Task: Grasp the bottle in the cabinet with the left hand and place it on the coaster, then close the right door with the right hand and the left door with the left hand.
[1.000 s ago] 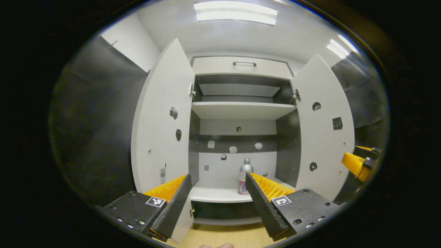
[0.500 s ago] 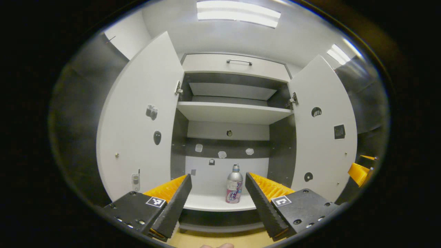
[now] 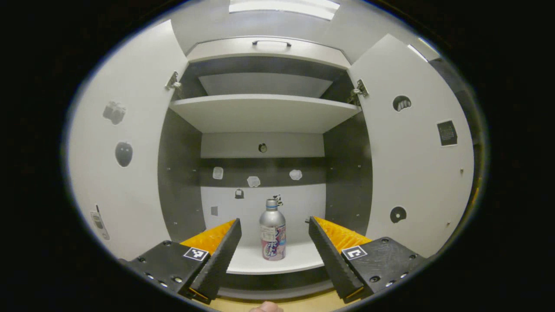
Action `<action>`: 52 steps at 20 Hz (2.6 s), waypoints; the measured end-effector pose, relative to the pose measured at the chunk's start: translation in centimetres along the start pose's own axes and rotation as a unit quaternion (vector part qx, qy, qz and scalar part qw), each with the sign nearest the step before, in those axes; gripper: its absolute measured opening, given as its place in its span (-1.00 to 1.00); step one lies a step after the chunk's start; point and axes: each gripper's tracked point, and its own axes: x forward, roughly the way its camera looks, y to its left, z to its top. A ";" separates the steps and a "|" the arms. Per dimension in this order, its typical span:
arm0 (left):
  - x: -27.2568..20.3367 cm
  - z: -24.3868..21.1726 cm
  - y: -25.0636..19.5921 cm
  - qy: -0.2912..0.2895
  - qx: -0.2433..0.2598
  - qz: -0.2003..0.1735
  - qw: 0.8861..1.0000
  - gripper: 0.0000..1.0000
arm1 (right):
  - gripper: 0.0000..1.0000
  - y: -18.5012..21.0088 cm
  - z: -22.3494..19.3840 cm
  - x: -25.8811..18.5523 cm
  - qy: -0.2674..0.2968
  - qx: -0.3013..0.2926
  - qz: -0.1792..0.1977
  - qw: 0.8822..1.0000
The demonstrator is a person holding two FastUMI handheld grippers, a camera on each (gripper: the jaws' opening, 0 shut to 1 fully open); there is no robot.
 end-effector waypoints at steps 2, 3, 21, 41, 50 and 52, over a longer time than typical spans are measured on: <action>2.1 -0.9 -0.2 0.013 -0.002 -0.001 1.000 0.92 | 0.99 -1.3 -0.4 -0.3 0.004 0.000 -0.012 1.000; 3.1 -1.6 -0.2 0.021 -0.005 -0.004 1.000 0.92 | 0.99 -1.7 -0.5 -0.5 0.006 -0.001 -0.018 1.000; 15.1 -10.1 1.5 0.095 0.029 0.034 0.995 0.94 | 0.99 -6.3 -1.1 -1.1 0.022 -0.015 -0.087 0.996; 11.9 -7.3 3.0 0.078 0.002 0.044 0.996 0.46 | 0.99 -6.1 -1.0 -2.1 0.015 -0.011 -0.045 0.999; 5.4 -5.0 4.7 0.051 -0.011 0.068 0.996 0.42 | 0.99 -2.6 -1.5 -1.8 0.021 -0.003 0.007 1.000; 3.8 -5.0 4.8 0.047 -0.009 0.070 0.996 0.50 | 0.99 -1.9 -1.6 -1.7 0.023 -0.002 0.018 1.000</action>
